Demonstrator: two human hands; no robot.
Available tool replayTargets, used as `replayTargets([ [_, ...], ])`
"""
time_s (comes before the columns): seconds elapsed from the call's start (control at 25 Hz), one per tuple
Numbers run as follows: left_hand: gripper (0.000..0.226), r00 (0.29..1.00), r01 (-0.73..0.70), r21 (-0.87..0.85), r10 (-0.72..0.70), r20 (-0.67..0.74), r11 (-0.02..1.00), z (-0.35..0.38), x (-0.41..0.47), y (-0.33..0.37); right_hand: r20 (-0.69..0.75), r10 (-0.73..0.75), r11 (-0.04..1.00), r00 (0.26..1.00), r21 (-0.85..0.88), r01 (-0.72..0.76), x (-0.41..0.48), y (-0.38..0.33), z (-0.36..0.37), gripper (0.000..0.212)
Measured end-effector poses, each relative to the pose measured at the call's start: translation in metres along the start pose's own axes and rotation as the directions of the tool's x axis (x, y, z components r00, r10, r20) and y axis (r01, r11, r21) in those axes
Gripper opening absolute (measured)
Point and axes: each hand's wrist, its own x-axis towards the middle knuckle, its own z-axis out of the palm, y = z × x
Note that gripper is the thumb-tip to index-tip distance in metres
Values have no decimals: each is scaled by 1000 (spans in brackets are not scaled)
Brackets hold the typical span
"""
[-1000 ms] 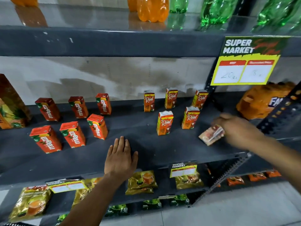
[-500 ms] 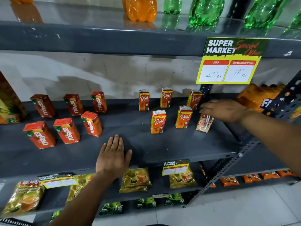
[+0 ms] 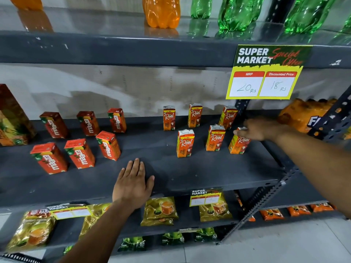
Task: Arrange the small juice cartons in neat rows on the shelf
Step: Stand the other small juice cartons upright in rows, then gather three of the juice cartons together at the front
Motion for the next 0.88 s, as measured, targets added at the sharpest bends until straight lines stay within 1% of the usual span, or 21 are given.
replayTargets([
  [0.08,73,1000,-4,0,4,4,1000,1,0,-1,-29,33,983,999,180,-27,-3,5,-1,83],
  [0.12,73,1000,-7,-1,7,6,1000,1,1,-1,-71,66,950,995,310,-41,-5,11,-1,83],
  [0.16,73,1000,-6,-10,6,11,1000,0,1,-2,-108,103,892,989,450,-44,-8,18,0,81],
  [0.2,73,1000,2,-37,-1,15,999,-1,3,-2,-122,128,813,984,582,-33,-11,27,2,75],
  [0.24,75,1000,9,-86,-8,15,996,-4,6,-1,-110,129,720,985,693,-17,-14,36,7,71],
  [0.28,79,1000,7,-162,-6,5,987,-7,10,1,-76,104,640,992,768,-8,-18,42,14,71],
  [0.32,85,1000,-7,-260,5,-5,966,-11,16,7,-39,69,598,997,801,-10,-22,44,22,79],
  [0.36,92,1000,-18,-374,20,1,927,-15,23,17,-15,41,587,999,810,-12,-24,42,32,89],
  [0.44,106,997,18,-586,30,73,810,-23,41,44,-20,50,559,999,829,-11,-19,29,54,103],
  [0.48,112,992,58,-662,32,122,748,-25,53,59,-42,71,522,997,853,-1,-14,20,63,104],
  [0.52,114,986,93,-719,38,164,689,-26,64,71,-72,91,480,993,877,20,-9,12,71,99],
  [0.56,111,981,111,-763,52,186,636,-26,75,82,-101,104,421,989,906,48,-4,6,78,90],
  [0.64,91,982,110,-809,62,178,577,-24,93,98,-97,94,256,991,964,70,4,4,85,66],
  [0.68,80,984,115,-813,44,171,571,-24,101,103,-73,63,205,995,977,59,7,5,87,59],
  [0.72,72,986,124,-805,18,164,581,-22,108,107,-56,27,201,998,978,49,9,6,89,54],
  [0.8,64,983,150,-781,-4,186,607,-18,120,112,-31,-28,254,999,967,37,17,9,93,54],
  [0.88,67,976,172,-793,7,217,584,-16,133,116,-26,-53,284,998,958,40,25,9,92,58],
])
